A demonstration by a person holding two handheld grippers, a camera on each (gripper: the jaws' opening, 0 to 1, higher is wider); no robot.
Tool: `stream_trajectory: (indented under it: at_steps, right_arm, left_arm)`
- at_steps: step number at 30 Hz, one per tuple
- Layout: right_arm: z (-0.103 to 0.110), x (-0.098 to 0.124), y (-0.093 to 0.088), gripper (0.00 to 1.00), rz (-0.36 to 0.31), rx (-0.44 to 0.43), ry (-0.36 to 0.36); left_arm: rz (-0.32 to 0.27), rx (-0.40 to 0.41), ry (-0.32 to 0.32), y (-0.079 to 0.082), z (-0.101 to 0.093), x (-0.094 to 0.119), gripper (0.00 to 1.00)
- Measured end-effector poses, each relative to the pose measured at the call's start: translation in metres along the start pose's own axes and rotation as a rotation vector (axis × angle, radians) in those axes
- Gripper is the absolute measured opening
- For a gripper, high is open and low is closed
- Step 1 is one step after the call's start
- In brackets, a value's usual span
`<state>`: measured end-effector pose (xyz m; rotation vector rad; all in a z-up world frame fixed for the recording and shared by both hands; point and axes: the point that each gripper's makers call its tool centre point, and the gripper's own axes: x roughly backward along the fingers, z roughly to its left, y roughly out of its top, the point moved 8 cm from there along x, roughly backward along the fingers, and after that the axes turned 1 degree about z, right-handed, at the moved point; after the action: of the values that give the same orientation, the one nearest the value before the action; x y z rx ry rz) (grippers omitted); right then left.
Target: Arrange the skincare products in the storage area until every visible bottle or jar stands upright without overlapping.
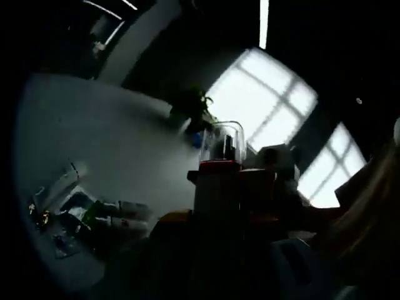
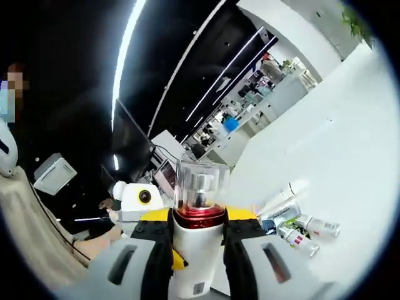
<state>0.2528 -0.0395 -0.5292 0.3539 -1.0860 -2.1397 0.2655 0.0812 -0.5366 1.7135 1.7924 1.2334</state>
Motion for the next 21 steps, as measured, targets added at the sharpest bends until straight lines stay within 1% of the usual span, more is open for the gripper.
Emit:
stream_trajectory:
  at_steps: [1, 2, 3, 5, 7, 8, 11, 12, 14, 16, 17, 18, 20, 21]
  right_arm:
    - [0.001, -0.001, 0.001, 0.29, 0.002, 0.031, -0.031]
    - [0.002, -0.001, 0.002, 0.29, 0.006, 0.060, -0.058]
    - [0.003, -0.002, 0.004, 0.29, 0.018, 0.110, -0.102]
    - [0.007, -0.004, 0.005, 0.28, 0.033, 0.182, -0.165]
    - [0.010, -0.006, 0.006, 0.28, 0.036, 0.225, -0.219]
    - [0.011, -0.007, 0.007, 0.28, 0.028, 0.230, -0.236]
    - [0.014, -0.008, 0.009, 0.28, 0.009, 0.219, -0.273]
    - [0.015, -0.009, 0.010, 0.28, -0.004, 0.210, -0.302]
    - [0.017, -0.009, 0.009, 0.28, -0.011, 0.182, -0.331]
    - [0.018, -0.009, 0.007, 0.28, -0.025, 0.166, -0.344]
    - [0.019, -0.009, 0.006, 0.28, -0.030, 0.160, -0.350]
    - [0.021, -0.009, 0.005, 0.28, -0.029, 0.163, -0.351]
    - [0.022, -0.008, 0.006, 0.29, -0.035, 0.177, -0.357]
    - [0.021, -0.008, 0.007, 0.29, -0.032, 0.179, -0.358]
  left_arm:
    - [0.009, -0.054, 0.047, 0.002, -0.001, -0.001, 0.30]
    - [0.015, -0.089, 0.078, 0.004, -0.001, -0.002, 0.31]
    - [0.027, -0.151, 0.134, 0.005, -0.001, -0.003, 0.30]
    - [0.043, -0.251, 0.217, 0.007, -0.005, -0.006, 0.30]
    - [0.046, -0.305, 0.275, 0.007, -0.008, -0.009, 0.29]
    - [0.030, -0.317, 0.312, 0.007, -0.009, -0.010, 0.28]
    - [-0.034, -0.302, 0.395, 0.007, -0.012, -0.013, 0.28]
    - [-0.038, -0.311, 0.421, 0.007, -0.013, -0.013, 0.27]
    - [0.005, -0.423, 0.503, 0.006, -0.016, -0.015, 0.27]
    - [0.043, -0.507, 0.587, 0.006, -0.017, -0.016, 0.27]
    - [0.053, -0.532, 0.607, 0.006, -0.018, -0.016, 0.27]
    - [0.055, -0.530, 0.618, 0.006, -0.018, -0.016, 0.27]
    - [0.042, -0.492, 0.580, 0.006, -0.017, -0.015, 0.26]
    - [0.035, -0.445, 0.549, 0.006, -0.017, -0.015, 0.26]
